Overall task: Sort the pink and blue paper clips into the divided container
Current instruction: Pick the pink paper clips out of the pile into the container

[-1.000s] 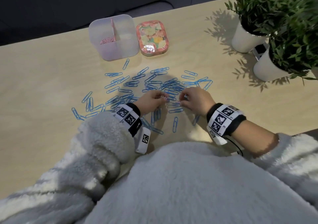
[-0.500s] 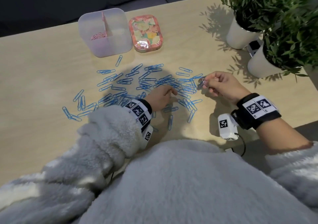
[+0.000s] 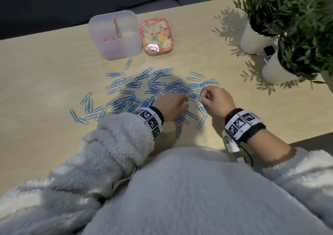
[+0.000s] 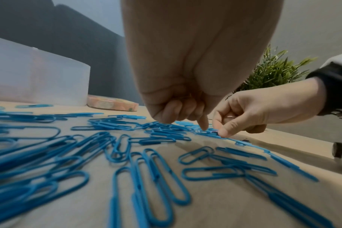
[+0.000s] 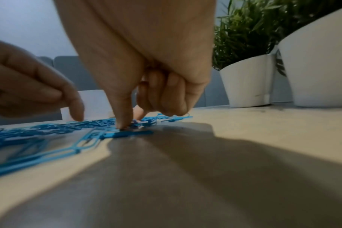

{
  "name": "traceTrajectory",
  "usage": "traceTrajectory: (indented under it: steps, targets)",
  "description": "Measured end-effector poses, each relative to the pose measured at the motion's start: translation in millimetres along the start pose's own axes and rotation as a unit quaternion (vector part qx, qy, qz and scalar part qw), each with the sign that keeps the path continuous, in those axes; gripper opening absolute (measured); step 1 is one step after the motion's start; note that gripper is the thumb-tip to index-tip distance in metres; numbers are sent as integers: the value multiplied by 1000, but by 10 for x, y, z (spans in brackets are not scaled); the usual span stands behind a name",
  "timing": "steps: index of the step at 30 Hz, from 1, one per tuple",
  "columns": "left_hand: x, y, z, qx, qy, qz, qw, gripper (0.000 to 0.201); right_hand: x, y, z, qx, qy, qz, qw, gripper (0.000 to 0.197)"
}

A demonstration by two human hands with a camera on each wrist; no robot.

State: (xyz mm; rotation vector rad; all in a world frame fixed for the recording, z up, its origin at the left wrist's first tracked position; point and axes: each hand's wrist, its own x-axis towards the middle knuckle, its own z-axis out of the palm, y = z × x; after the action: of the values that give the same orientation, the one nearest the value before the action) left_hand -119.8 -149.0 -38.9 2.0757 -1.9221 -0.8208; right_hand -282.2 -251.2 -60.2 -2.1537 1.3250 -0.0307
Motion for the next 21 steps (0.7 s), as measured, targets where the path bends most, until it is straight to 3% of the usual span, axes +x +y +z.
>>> traceTrajectory:
  steps: [2,6,9,15,18,21]
  targets:
    - [35,56,-2,13,-6,3,1000,34,29,-10,-8,30,-28,-1,999,12]
    - [96,80,22,47,-28,7,998,36,36,12,-94,287,-50,40,956,29]
    - [76,55,26,74,-37,19,996,38,42,56,-241,326,-25,61,943,28]
    - [-55,-28,-8,92,-21,17,995,36,155,219,-259,231,19,94,968,17]
    - [-167,-55,-99,39,-1,-18,999,31,101,172,-252,172,81,112,975,7]
    - [-290,-103,-261,-53,26,-72,996,24,-47,63,-204,74,126,127,981,12]
